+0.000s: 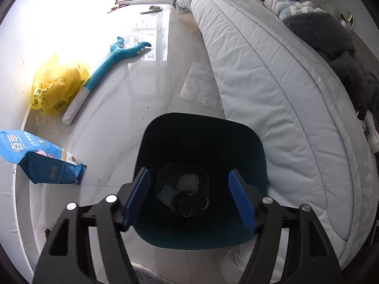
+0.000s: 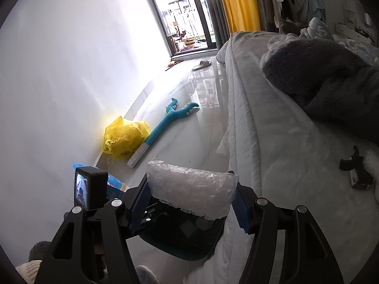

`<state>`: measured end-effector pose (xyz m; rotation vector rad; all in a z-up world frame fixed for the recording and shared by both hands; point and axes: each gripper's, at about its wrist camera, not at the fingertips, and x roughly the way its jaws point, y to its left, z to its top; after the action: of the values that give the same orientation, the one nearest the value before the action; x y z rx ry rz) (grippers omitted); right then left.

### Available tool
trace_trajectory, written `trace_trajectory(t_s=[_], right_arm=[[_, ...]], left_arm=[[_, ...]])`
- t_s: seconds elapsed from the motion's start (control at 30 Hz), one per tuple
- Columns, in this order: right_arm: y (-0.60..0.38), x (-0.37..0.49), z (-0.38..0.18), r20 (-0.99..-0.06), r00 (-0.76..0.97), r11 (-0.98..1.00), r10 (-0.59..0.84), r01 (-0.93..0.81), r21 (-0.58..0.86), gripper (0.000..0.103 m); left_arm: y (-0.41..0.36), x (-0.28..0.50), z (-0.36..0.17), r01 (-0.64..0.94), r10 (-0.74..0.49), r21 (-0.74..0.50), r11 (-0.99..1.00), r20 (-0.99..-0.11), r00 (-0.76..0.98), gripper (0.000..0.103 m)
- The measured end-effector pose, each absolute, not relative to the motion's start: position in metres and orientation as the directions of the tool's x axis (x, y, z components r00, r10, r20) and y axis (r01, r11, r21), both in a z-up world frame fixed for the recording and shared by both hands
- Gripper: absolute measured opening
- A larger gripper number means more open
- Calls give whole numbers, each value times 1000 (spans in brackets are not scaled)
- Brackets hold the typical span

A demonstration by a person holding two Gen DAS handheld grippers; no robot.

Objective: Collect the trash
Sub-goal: 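Open the left gripper to drop the black tape roll into the bin, then open the right gripper over the bin to drop the bubble-wrap roll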

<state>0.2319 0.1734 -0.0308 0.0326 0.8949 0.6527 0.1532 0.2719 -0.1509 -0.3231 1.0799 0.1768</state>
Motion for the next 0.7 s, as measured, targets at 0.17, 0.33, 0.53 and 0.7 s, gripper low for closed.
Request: trace_trajectory(t_s=[0.17, 0.33, 0.53, 0.7], right_arm=[[197, 237, -51, -743, 410, 807, 529, -513, 291, 64], [217, 243, -76, -779, 373, 816, 504, -502, 288, 64], [241, 244, -108, -821, 327, 827, 468, -490, 276, 64], [258, 248, -135, -852, 291, 837, 435, -479, 264, 64]], left_arm=[[286, 143, -145, -295, 3, -151, 943, -886, 464, 78], [304, 129, -135, -307, 30, -137, 942, -875, 483, 81], [324, 113, -116, -319, 45, -149, 936, -848, 529, 83], [337, 102, -98, -328, 64, -156, 932, -819, 570, 85]])
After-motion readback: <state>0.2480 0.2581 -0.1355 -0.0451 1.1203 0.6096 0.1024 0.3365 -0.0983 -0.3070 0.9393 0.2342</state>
